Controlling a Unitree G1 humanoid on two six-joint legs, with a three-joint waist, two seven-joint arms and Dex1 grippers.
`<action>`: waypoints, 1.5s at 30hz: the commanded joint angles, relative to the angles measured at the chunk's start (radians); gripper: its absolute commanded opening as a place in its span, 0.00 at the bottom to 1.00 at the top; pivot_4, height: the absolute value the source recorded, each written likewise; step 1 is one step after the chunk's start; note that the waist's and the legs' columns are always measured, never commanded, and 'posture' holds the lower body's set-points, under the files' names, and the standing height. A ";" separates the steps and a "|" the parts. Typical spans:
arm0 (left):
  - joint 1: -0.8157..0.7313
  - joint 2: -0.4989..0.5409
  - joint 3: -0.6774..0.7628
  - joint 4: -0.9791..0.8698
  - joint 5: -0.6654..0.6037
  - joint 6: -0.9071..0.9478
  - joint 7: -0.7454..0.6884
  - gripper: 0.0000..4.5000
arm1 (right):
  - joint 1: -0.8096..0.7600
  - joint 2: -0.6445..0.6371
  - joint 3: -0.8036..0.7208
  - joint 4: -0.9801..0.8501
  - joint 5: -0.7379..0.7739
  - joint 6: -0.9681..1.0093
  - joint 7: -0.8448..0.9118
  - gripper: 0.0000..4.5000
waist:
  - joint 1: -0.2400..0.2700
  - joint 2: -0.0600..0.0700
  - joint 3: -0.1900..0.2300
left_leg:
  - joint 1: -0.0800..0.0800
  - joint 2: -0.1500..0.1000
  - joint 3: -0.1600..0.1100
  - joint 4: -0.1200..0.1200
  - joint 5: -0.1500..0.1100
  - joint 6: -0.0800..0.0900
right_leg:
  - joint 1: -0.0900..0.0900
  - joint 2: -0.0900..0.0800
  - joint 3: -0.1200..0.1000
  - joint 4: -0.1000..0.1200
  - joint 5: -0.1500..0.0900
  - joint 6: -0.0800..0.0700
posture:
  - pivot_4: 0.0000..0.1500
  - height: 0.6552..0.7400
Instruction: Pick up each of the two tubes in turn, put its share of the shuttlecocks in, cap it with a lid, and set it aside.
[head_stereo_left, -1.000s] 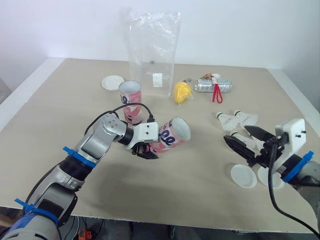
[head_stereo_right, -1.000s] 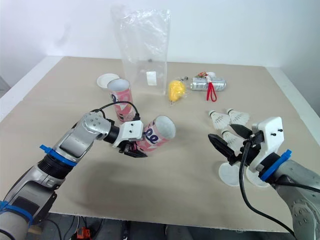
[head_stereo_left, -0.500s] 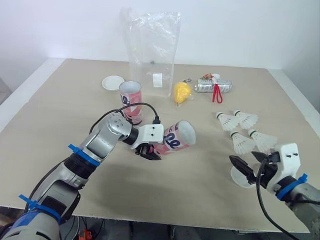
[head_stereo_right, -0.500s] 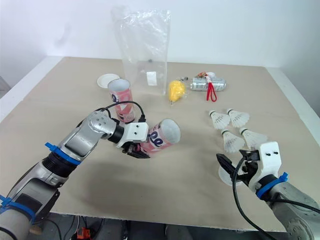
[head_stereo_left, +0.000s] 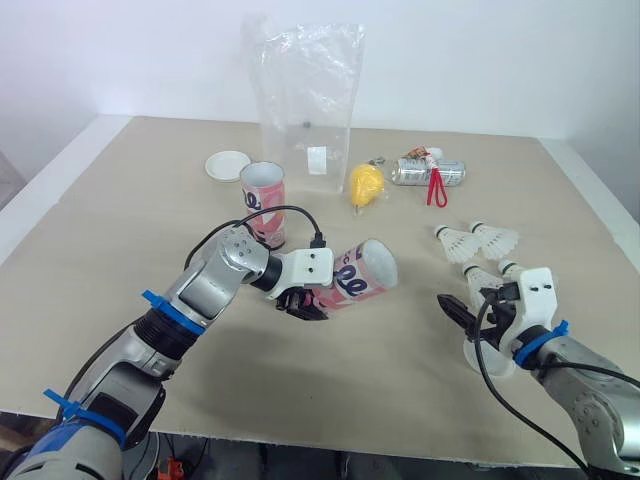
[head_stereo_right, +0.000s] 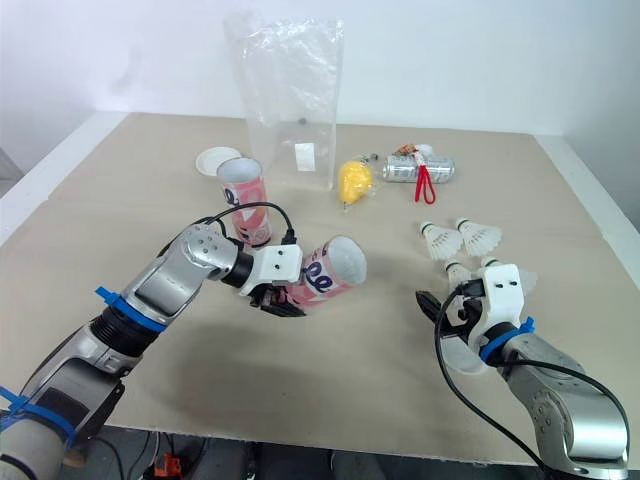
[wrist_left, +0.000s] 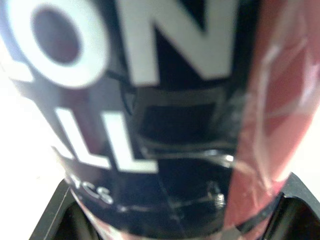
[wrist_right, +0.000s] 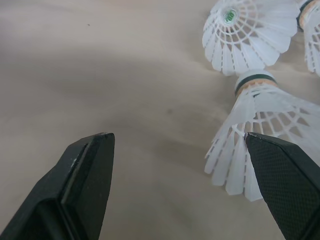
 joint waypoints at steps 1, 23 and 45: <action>0.012 0.013 -0.001 -0.025 0.006 -0.002 0.010 0.65 | -0.041 -0.001 0.004 0.025 -0.028 -0.025 -0.007 0.99 | -0.001 0.000 0.000 | 0.000 0.000 0.000 0.000 0.000 0.000 | 0.000 0.000 0.000 0.000 0.000 0.000 | 1.00 1.00; 0.026 0.029 -0.010 -0.021 0.018 -0.008 0.032 0.65 | -0.131 0.053 0.005 0.073 -0.079 0.023 -0.085 0.15 | -0.005 0.000 0.000 | 0.000 0.000 0.000 0.000 0.000 0.000 | 0.000 0.000 0.000 0.000 0.000 0.000 | 1.00 1.00; 0.006 0.023 0.002 0.032 0.001 -0.021 0.019 0.65 | -0.204 -0.339 -0.037 -0.194 -0.071 -0.095 0.263 0.02 | -0.014 0.002 0.001 | 0.003 -0.001 0.000 0.000 0.000 0.000 | 0.002 0.000 0.001 0.001 -0.001 -0.003 | 1.00 1.00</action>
